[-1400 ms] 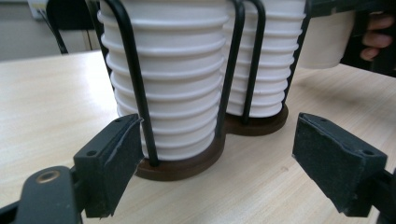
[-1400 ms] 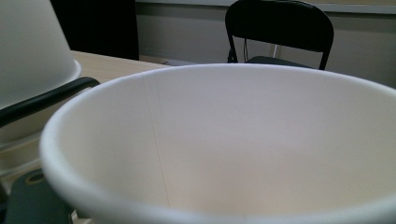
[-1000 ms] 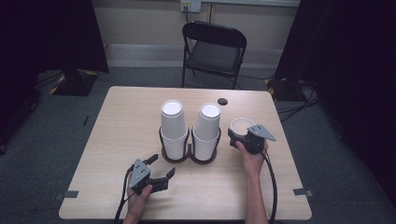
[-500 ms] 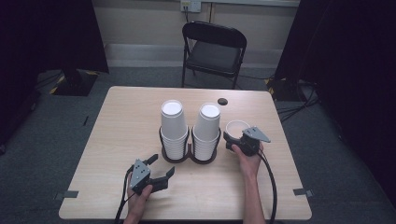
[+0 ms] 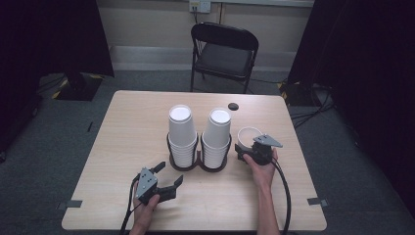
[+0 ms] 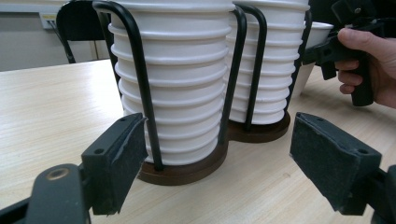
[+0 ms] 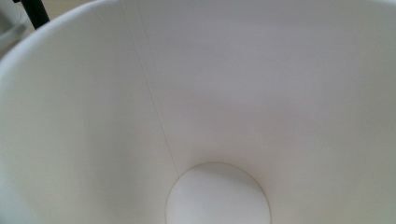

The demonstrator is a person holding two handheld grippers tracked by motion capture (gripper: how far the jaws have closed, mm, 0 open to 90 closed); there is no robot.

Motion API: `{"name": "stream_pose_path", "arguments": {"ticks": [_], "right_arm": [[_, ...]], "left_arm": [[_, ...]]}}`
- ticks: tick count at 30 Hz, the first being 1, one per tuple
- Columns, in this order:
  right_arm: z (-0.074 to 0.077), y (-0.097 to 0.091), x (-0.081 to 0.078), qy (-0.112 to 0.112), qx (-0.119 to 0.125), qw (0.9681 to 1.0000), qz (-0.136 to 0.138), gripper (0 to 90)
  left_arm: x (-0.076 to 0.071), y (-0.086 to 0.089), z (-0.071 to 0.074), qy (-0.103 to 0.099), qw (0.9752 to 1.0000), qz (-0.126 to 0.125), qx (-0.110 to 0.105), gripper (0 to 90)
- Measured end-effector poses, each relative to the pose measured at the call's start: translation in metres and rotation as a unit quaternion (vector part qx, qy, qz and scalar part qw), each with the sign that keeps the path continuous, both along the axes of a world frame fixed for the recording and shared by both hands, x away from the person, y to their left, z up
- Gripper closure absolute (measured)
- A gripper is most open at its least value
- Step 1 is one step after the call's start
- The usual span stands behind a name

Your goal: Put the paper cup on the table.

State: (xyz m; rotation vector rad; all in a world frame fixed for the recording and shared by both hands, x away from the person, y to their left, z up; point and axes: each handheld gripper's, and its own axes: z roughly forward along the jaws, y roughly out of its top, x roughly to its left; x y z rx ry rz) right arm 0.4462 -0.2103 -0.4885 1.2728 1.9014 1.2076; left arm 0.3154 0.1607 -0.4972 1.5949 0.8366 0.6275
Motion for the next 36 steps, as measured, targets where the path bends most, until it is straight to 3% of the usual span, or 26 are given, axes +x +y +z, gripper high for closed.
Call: {"name": "stream_pose_path", "arguments": {"ticks": [1,5,8,19,23,25,29,36], "right_arm": [[-0.001,0.000,0.000,0.013,-0.008,0.9999,0.000,13.8],[-0.003,-0.002,-0.003,0.028,-0.007,0.9996,0.000,13.7],[-0.005,-0.003,-0.007,0.025,-0.007,0.9997,0.005,14.6],[0.001,-0.007,-0.022,0.053,-0.020,0.9984,0.008,14.0],[-0.001,-0.011,-0.032,0.056,-0.014,0.9983,-0.005,13.8],[-0.001,-0.013,-0.038,0.035,-0.010,0.9993,-0.011,15.2],[0.002,-0.018,-0.047,0.032,-0.001,0.9993,-0.017,14.2],[0.003,-0.016,-0.071,0.001,0.024,0.9994,-0.026,15.0]], "left_arm": [[0.000,0.001,0.000,0.000,1.0000,0.001,-0.002,18.3],[0.000,0.001,0.000,0.000,0.9999,0.005,-0.009,18.3],[0.000,0.001,0.000,-0.002,1.0000,0.006,-0.003,18.3],[0.000,0.001,0.000,0.000,1.0000,-0.001,-0.002,18.1],[0.000,0.002,0.000,0.001,1.0000,-0.004,-0.001,18.1],[0.001,0.002,0.000,0.006,0.9999,-0.004,-0.011,18.1],[0.001,0.002,0.000,0.004,0.9999,0.002,-0.010,18.1],[0.000,0.001,0.000,0.003,0.9999,0.009,-0.008,17.9]]}}
